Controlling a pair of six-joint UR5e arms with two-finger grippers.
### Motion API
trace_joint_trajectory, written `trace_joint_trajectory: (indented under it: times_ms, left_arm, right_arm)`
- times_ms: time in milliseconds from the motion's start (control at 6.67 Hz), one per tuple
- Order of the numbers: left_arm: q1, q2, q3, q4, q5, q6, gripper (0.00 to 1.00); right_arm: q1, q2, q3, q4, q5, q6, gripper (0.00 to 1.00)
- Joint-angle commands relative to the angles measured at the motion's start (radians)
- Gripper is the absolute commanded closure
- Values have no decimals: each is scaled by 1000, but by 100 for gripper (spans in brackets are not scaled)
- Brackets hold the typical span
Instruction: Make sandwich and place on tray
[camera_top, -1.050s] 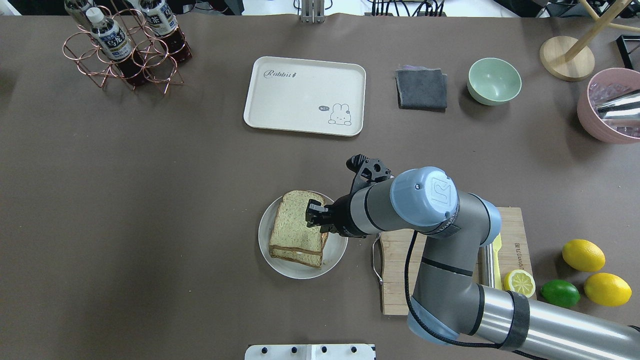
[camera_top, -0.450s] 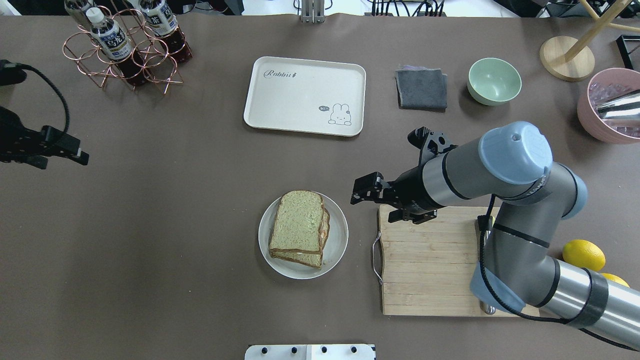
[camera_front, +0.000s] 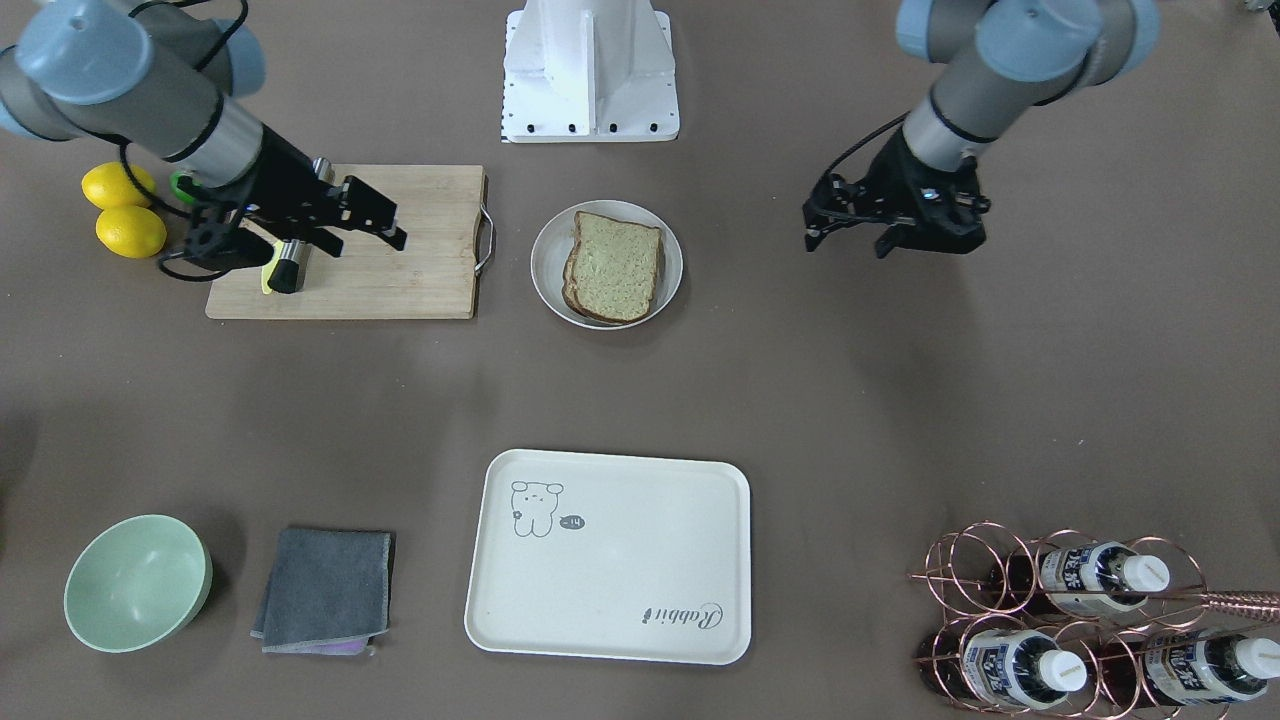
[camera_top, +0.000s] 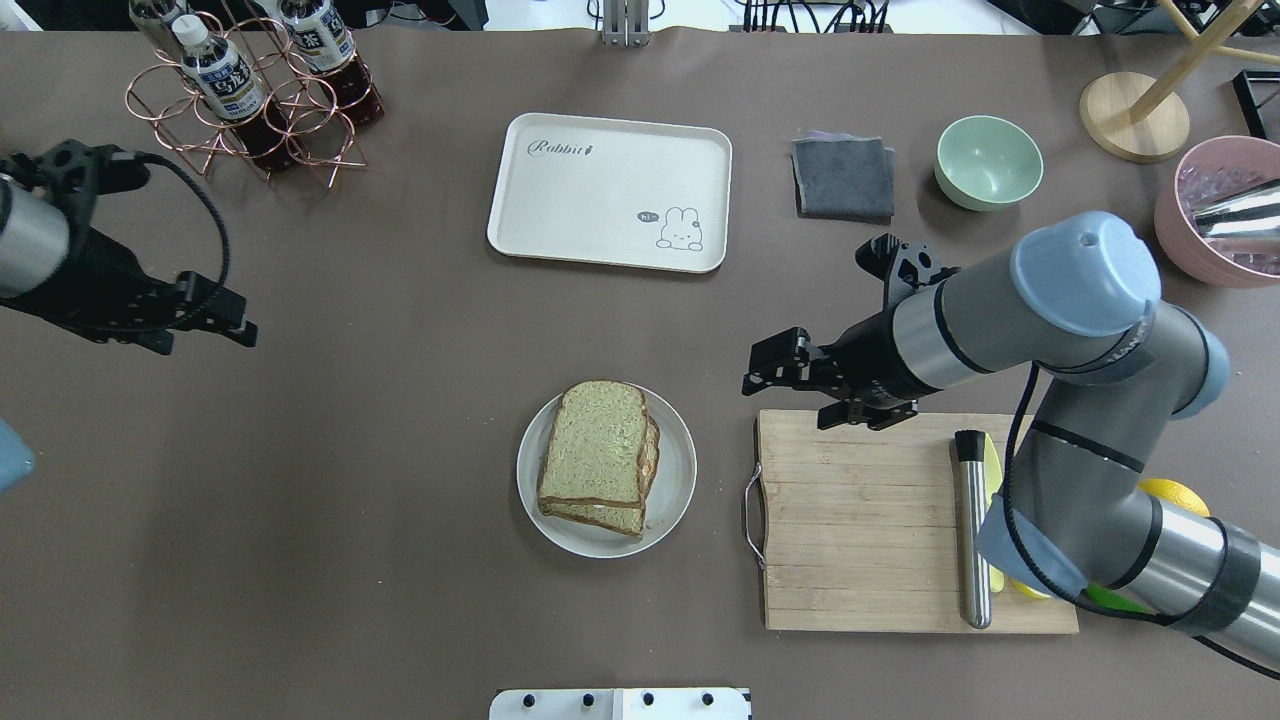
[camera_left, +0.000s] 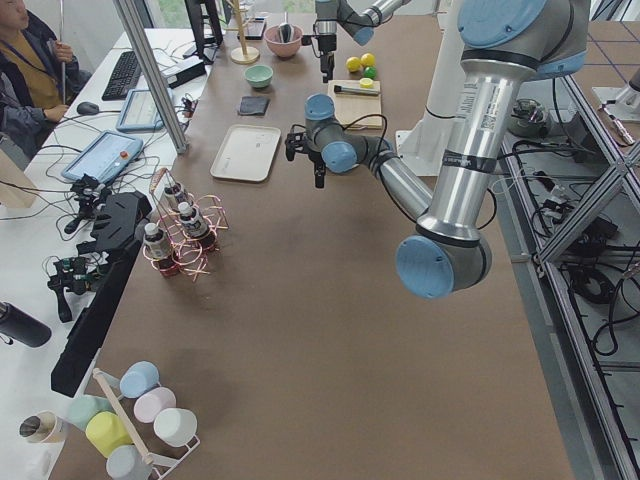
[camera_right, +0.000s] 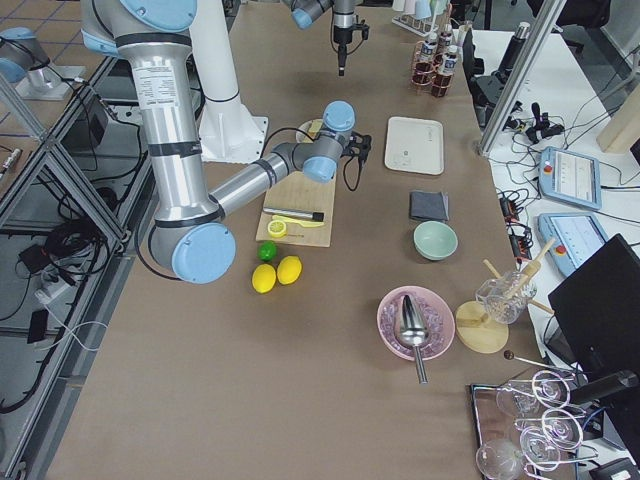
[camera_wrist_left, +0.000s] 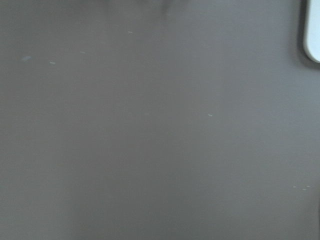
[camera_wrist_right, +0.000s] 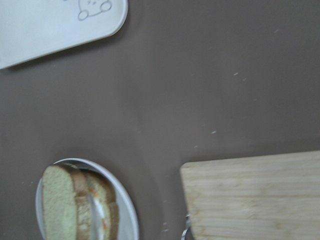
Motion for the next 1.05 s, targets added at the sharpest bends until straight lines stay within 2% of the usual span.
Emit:
trace_joint_trajectory:
  times_ms: [0, 150, 450, 900]
  left_arm:
    - [110, -87, 66, -5, 70, -30, 16]
    - [130, -127, 119, -40, 72, -30, 22]
    - [159, -152, 200, -134, 72, -53, 27]
    - [196, -155, 247, -194, 99, -78, 40]
  right_arm:
    - [126, -166, -5, -1, 81, -261, 0]
    - [151, -217, -10, -3, 81, -353, 0]
    - [210, -313, -14, -13, 81, -513, 0]
    - [332, -320, -14, -191, 80, -798, 0]
